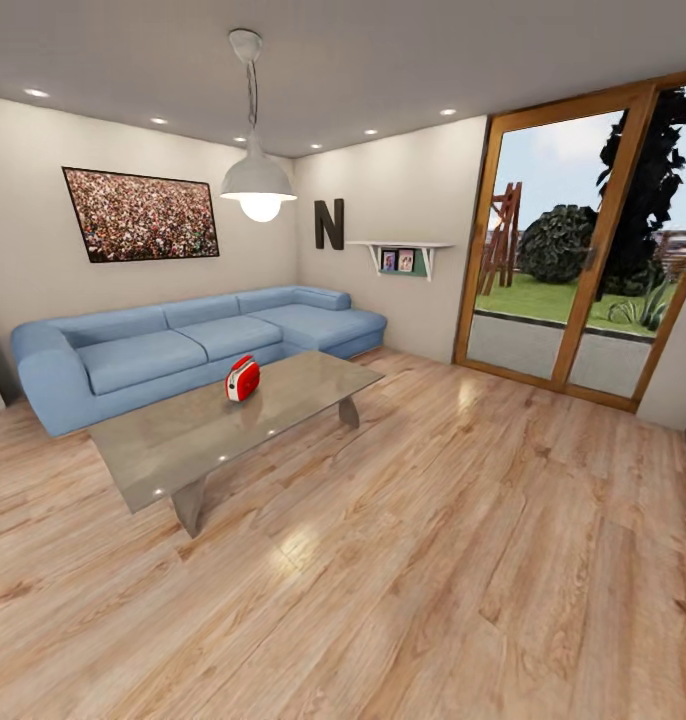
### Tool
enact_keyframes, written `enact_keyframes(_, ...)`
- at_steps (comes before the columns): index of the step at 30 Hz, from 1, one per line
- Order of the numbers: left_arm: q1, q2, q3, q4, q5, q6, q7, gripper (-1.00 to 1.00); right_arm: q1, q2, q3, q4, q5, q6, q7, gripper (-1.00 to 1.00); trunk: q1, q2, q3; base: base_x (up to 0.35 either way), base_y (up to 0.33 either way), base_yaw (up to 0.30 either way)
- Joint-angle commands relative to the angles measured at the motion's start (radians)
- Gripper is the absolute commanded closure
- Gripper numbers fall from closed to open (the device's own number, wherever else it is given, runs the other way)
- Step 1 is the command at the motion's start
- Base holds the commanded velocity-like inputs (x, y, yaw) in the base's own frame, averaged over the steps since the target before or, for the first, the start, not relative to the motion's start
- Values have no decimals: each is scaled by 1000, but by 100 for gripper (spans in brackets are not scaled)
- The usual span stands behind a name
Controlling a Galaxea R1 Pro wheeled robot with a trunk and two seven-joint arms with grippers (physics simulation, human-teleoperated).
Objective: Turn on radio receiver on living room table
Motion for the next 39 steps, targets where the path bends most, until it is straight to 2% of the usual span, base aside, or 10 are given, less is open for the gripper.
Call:
enact_keyframes(1,0,0,0,0,0,0,0,-100,0,0,0,0,0,0,0,-100,0,0,0,0,0,0)
enact_keyframes(27,0,-2,0,-21,0,1,-1,-100,0,0,1,0,0,0,0,-100,0,0,0,291,0,4)
enact_keyframes(39,0,-3,0,-22,0,1,0,-100,0,0,2,0,0,0,0,-100,0,0,0,318,-43,229)
